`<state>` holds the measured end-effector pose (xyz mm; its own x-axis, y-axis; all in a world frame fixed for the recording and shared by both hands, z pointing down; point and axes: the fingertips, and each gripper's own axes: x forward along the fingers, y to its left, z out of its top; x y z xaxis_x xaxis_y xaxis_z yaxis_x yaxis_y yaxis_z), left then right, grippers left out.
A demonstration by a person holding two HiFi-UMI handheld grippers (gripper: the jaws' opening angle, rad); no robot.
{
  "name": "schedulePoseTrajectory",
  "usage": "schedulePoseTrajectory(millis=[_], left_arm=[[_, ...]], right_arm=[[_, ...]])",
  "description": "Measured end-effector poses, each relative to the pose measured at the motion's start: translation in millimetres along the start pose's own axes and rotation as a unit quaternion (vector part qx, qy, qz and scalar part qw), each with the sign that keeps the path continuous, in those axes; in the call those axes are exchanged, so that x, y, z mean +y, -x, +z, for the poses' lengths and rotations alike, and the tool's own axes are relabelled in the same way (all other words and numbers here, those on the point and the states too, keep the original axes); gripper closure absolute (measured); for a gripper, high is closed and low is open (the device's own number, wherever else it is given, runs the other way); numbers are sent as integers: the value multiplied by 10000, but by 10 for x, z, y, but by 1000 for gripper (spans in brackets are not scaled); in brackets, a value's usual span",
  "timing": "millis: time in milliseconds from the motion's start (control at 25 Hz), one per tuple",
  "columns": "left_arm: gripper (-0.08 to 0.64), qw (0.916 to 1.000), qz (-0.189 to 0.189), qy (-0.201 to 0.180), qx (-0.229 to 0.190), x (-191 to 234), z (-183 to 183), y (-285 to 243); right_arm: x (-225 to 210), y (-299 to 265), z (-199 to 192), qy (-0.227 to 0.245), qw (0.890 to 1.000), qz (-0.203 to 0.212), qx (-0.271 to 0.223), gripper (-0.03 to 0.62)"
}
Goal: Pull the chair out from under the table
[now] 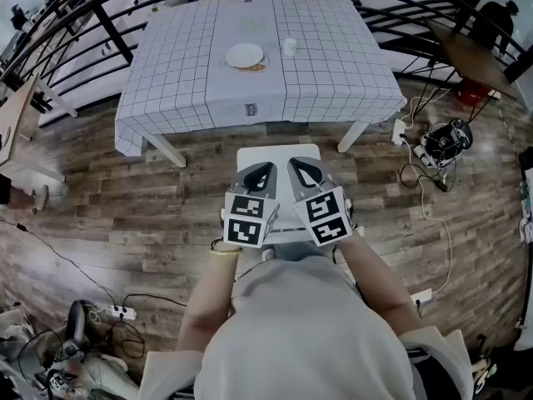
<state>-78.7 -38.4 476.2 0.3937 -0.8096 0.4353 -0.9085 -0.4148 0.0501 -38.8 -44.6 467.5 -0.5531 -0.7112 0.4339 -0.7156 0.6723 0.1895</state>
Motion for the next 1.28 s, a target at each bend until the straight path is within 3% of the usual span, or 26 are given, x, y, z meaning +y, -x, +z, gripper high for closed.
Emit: schedulePoseTrajectory(millis=[280, 440, 1280], left_arm=[[551, 9997, 97, 114, -177, 40, 10, 64], [551, 9997, 92, 110, -185, 41, 16, 78], [551, 9997, 161, 93, -186, 108, -15, 104]], right_arm=[[1, 41, 29, -795, 9963, -23, -339, 594], [-36, 46, 0, -1014, 9941, -26, -376, 594], [55, 14, -26, -1175, 9923, 45, -382, 595]])
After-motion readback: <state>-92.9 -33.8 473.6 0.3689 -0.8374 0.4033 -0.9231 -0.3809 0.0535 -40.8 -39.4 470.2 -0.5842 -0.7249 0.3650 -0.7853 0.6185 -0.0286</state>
